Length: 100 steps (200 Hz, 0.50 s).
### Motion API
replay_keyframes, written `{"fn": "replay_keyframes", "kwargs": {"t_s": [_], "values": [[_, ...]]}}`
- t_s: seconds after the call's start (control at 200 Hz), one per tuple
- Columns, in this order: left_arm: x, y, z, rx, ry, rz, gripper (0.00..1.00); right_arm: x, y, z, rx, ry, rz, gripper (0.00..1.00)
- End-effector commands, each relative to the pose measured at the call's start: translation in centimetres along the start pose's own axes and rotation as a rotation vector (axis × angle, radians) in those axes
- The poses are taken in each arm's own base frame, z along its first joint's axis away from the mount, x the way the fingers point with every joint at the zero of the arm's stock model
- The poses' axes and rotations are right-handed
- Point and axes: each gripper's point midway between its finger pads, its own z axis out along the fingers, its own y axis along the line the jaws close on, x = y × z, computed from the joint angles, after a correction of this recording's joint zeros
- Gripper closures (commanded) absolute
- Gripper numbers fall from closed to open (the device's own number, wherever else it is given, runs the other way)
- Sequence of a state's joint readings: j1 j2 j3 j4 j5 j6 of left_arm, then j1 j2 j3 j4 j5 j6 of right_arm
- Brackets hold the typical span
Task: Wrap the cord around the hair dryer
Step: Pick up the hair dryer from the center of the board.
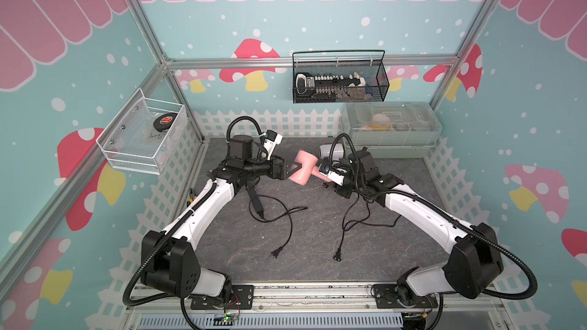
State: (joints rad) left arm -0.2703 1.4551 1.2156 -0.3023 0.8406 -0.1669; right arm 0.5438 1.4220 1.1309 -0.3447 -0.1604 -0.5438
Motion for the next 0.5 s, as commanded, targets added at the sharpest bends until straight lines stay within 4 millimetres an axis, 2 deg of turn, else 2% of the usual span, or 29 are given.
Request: {"fn": "replay_keyframes", "kwargs": {"t_s": [0.0, 0.235, 0.495], "values": [[1.3, -2.1, 0.7, 0.111, 0.083, 0.026, 0.03, -3.2, -0.5, -1.8, 0.045, -0.117, -0.142, 1.0], [3.7, -3.5, 2.3, 0.158, 0.205, 0.034, 0.07, -3.5, -0.1, -2.5, 0.072, -0.083, -0.248, 1.0], [4.4, -4.6, 3.3, 0.18, 0.244, 0.05, 0.15, -4.4, 0.1, -2.7, 0.095, -0.1, -0.284, 1.0]]}}
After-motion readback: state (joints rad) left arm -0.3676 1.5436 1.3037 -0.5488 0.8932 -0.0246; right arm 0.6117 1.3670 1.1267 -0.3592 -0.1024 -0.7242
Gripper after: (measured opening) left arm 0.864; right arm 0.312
